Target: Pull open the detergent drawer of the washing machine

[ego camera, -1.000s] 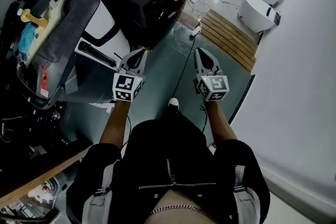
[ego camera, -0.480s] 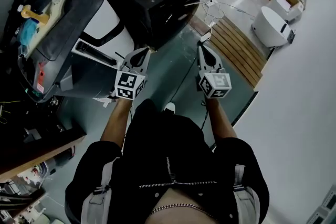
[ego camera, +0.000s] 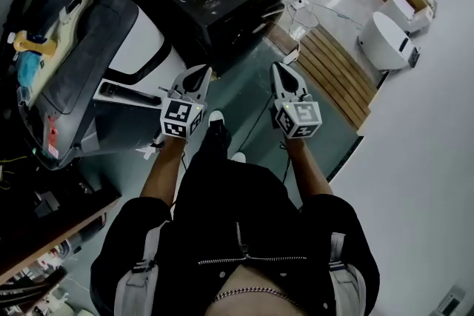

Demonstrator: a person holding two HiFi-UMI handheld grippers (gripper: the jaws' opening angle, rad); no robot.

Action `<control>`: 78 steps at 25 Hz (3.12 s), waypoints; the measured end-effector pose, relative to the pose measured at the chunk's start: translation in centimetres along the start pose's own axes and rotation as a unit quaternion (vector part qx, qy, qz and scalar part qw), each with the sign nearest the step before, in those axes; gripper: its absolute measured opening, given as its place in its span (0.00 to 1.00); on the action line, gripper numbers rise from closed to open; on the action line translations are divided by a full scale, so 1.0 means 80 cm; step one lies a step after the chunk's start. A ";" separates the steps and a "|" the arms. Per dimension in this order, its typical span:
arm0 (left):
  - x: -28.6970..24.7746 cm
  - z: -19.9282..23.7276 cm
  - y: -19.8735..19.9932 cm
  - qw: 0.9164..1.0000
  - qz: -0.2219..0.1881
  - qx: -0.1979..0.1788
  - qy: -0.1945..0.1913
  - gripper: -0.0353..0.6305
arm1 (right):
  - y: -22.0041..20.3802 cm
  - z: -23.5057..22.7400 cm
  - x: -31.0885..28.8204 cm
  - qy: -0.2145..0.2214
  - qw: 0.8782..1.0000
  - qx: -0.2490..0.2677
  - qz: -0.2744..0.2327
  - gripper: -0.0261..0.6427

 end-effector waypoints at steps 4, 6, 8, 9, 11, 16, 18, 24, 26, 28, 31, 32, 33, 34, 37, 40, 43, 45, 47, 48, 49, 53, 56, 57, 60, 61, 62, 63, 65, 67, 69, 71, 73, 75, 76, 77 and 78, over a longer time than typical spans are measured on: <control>-0.057 0.042 0.014 1.000 -0.001 -0.002 -0.014 0.08 | 0.013 -0.021 -0.051 -0.011 1.000 -0.010 0.005 0.05; -0.082 0.065 0.025 1.000 -0.005 -0.004 -0.020 0.08 | 0.021 -0.028 -0.080 -0.018 1.000 -0.013 0.007 0.05; -0.103 0.084 0.033 1.000 -0.008 -0.004 -0.029 0.08 | 0.029 -0.034 -0.109 -0.022 1.000 -0.012 0.007 0.05; -0.113 0.092 0.035 0.999 -0.008 -0.004 -0.033 0.08 | 0.032 -0.036 -0.123 -0.022 1.000 -0.011 0.007 0.05; -0.130 0.110 0.038 0.999 -0.004 -0.012 -0.040 0.08 | 0.035 -0.039 -0.152 -0.019 1.000 -0.005 0.009 0.05; -0.162 0.138 0.040 0.996 0.002 -0.055 -0.067 0.08 | 0.044 -0.032 -0.210 -0.018 1.000 -0.002 0.004 0.05; -0.169 0.142 0.045 0.996 0.008 -0.047 -0.080 0.08 | 0.044 -0.028 -0.226 -0.020 1.000 -0.015 0.004 0.05; -0.186 0.161 0.038 0.996 0.003 -0.043 -0.082 0.08 | 0.034 -0.025 -0.251 -0.016 0.999 -0.026 0.015 0.05; -0.191 0.163 0.037 0.996 0.006 -0.038 -0.081 0.08 | 0.028 -0.029 -0.254 -0.013 0.999 -0.023 0.021 0.05; -0.196 0.165 0.035 0.996 0.009 -0.033 -0.077 0.08 | 0.022 -0.035 -0.256 -0.011 0.999 -0.025 0.027 0.05; -0.204 0.164 0.033 0.997 0.010 -0.032 -0.075 0.08 | 0.016 -0.048 -0.257 -0.015 0.999 -0.033 0.030 0.05; -0.207 0.162 0.033 0.996 0.012 -0.034 -0.076 0.08 | 0.017 -0.052 -0.258 -0.016 0.999 -0.037 0.030 0.05; -0.211 0.161 0.032 0.996 0.013 -0.033 -0.076 0.08 | 0.018 -0.055 -0.258 -0.018 0.998 -0.043 0.030 0.05; -0.214 0.161 0.031 0.997 0.013 -0.030 -0.075 0.08 | 0.018 -0.058 -0.260 -0.018 0.998 -0.047 0.028 0.05; -0.221 0.164 0.030 0.997 0.018 -0.020 -0.071 0.08 | 0.015 -0.065 -0.263 -0.018 0.998 -0.054 0.028 0.05; -0.221 0.159 0.018 0.996 0.035 -0.019 -0.076 0.08 | -0.001 -0.066 -0.266 -0.012 0.994 -0.102 0.034 0.05; -0.224 0.152 0.008 0.997 0.042 -0.013 -0.070 0.08 | -0.025 -0.073 -0.265 0.003 0.982 -0.184 0.047 0.05; -0.228 0.144 -0.004 0.996 0.044 -0.009 -0.076 0.08 | -0.044 -0.080 -0.267 0.023 0.971 -0.234 0.051 0.04; -0.230 0.139 -0.020 0.995 0.051 -0.007 -0.082 0.08 | -0.067 -0.084 -0.273 0.046 0.958 -0.277 0.052 0.04; -0.231 0.137 -0.026 0.995 0.055 -0.005 -0.082 0.08 | -0.078 -0.085 -0.277 0.056 0.951 -0.299 0.052 0.04; -0.232 0.135 -0.031 0.995 0.058 -0.002 -0.082 0.08 | -0.087 -0.086 -0.280 0.063 0.943 -0.321 0.053 0.05; -0.235 0.132 -0.051 0.995 0.069 0.021 -0.068 0.08 | -0.123 -0.094 -0.297 0.085 0.923 -0.371 0.058 0.06; -0.236 0.137 -0.061 0.995 0.072 0.039 -0.054 0.08 | -0.150 -0.101 -0.318 0.102 0.911 -0.394 0.063 0.07; -0.236 0.138 -0.064 0.995 0.075 0.045 -0.049 0.08 | -0.157 -0.103 -0.325 0.110 0.907 -0.402 0.064 0.08; -0.236 0.144 -0.070 0.995 0.082 0.057 -0.030 0.08 | -0.171 -0.106 -0.345 0.149 0.897 -0.412 0.069 0.15; -0.236 0.145 -0.073 0.994 0.085 0.059 -0.026 0.08 | -0.177 -0.107 -0.351 0.163 0.890 -0.420 0.070 0.19; -0.235 0.146 -0.075 0.994 0.087 0.061 -0.022 0.08 | -0.184 -0.110 -0.357 0.173 0.883 -0.431 0.071 0.23; -0.235 0.148 -0.077 0.994 0.090 0.062 -0.017 0.08 | -0.191 -0.114 -0.363 0.179 0.876 -0.442 0.072 0.29; -0.234 0.151 -0.080 0.993 0.095 0.066 -0.005 0.08 | -0.210 -0.125 -0.373 0.180 0.866 -0.460 0.076 0.42; -0.231 0.152 -0.084 0.992 0.100 0.072 0.006 0.08 | -0.229 -0.133 -0.384 0.182 0.855 -0.478 0.085 0.45; -0.228 0.150 -0.088 0.991 0.104 0.083 0.013 0.08 | -0.246 -0.143 -0.391 0.181 0.842 -0.501 0.089 0.47; -0.226 0.147 -0.089 0.990 0.099 0.097 0.020 0.08 | -0.253 -0.151 -0.398 0.188 0.830 -0.519 0.084 0.46; -0.220 0.147 -0.094 0.990 0.096 0.102 0.027 0.08 | -0.257 -0.152 -0.408 0.201 0.821 -0.528 0.078 0.47; -0.213 0.148 -0.101 0.989 0.104 0.099 0.033 0.08 | -0.262 -0.150 -0.419 0.217 0.814 -0.534 0.078 0.48; -0.209 0.149 -0.103 0.989 0.107 0.098 0.036 0.08 | -0.263 -0.149 -0.424 0.227 0.810 -0.536 0.077 0.48; -0.206 0.151 -0.105 0.988 0.108 0.098 0.042 0.08 | -0.262 -0.148 -0.429 0.237 0.804 -0.540 0.074 0.48; -0.202 0.153 -0.108 0.988 0.109 0.099 0.048 0.08 | -0.260 -0.147 -0.433 0.249 0.797 -0.545 0.068 0.48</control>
Point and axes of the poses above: the fingertips, and each gripper's own axes: x backward along the fingers, z to its left, y out of its top, the point moved 2 cm from there along x, backward along the fingers
